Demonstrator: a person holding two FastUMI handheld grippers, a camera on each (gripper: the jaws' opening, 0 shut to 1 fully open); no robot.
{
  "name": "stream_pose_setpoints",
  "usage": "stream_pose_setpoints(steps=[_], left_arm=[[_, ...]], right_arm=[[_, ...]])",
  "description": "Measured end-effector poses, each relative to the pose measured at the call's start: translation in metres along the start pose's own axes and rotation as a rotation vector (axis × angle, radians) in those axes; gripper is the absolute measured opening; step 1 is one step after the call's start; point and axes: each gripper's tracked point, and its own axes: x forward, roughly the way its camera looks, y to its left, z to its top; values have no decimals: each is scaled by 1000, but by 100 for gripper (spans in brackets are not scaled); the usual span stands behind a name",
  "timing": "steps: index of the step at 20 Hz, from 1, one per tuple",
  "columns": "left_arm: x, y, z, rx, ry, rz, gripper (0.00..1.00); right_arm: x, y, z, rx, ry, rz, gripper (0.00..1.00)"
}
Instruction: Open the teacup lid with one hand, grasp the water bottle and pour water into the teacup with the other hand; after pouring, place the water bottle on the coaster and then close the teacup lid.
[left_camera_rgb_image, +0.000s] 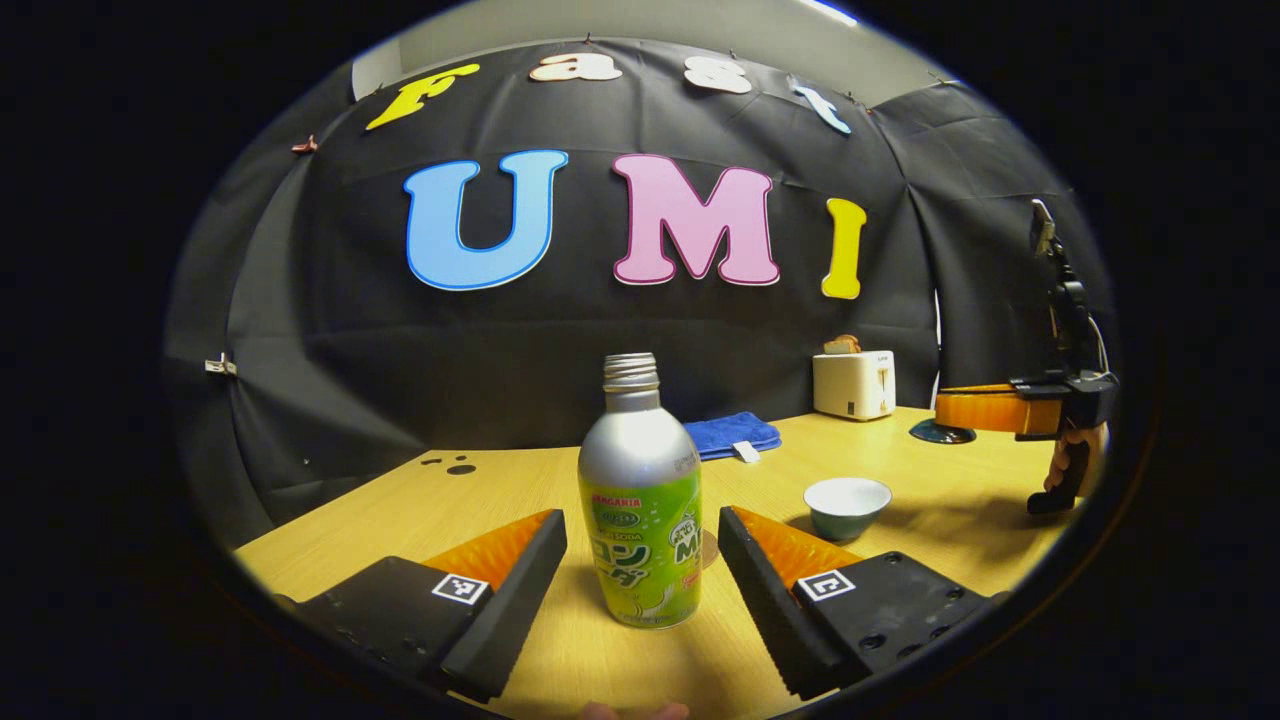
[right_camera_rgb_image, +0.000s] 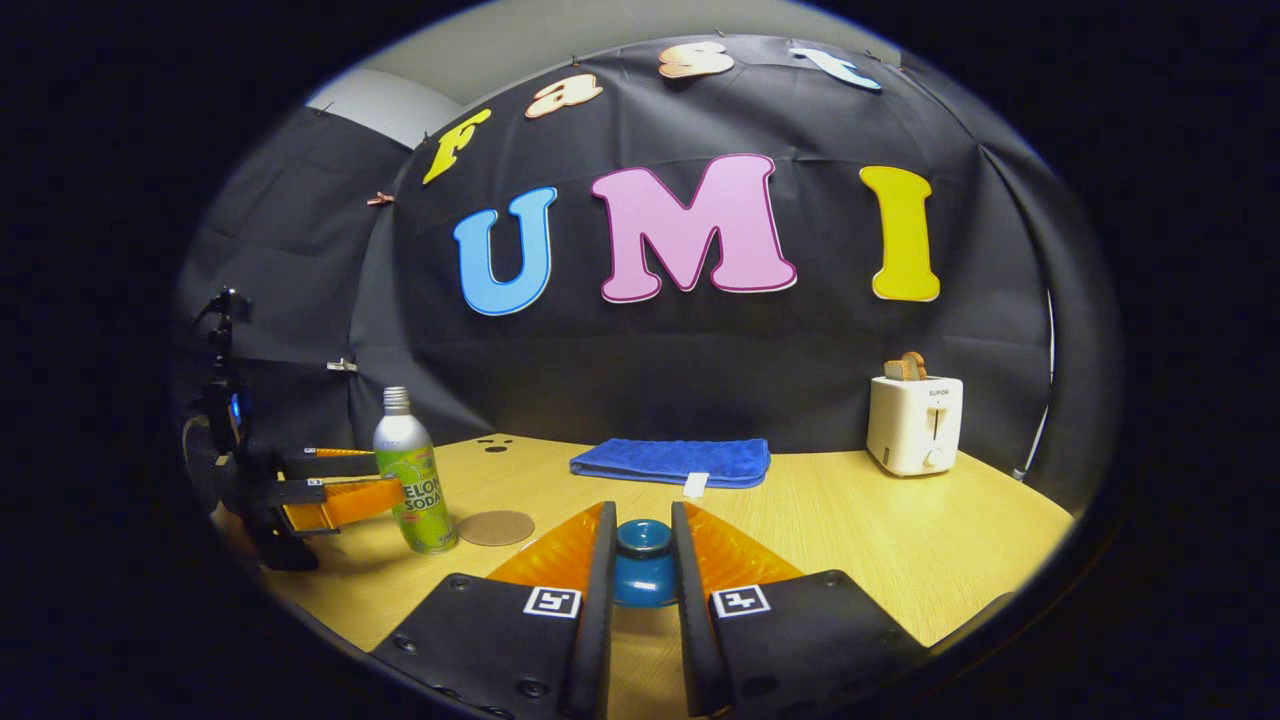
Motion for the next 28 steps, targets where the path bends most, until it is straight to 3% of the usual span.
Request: stream_pose_setpoints(steps=[6, 7, 9, 12, 17, 23, 28], left_arm=[[12, -2, 0, -42, -4, -2, 97], [14, -3, 0, -42, -4, -5, 96], [17, -5, 1, -43, -6, -19, 97], [22, -7, 1, -44, -7, -33, 84], [21, -8, 0, -27, -6, -30, 82], [18, 11, 10, 157, 10, 55, 81], [21, 13, 35, 423, -21, 99, 81]], right_arm=[[-7, -9, -9, 20, 5, -5, 33], [-8, -8, -11, 21, 8, -3, 38], [-8, -8, -15, 24, 11, 0, 33], [-10, -7, -19, 10, 21, 2, 33], [-11, -13, -21, -29, 26, -18, 33], [-11, -14, -21, -32, 28, -16, 33], [-11, -13, -21, -32, 28, -13, 33]])
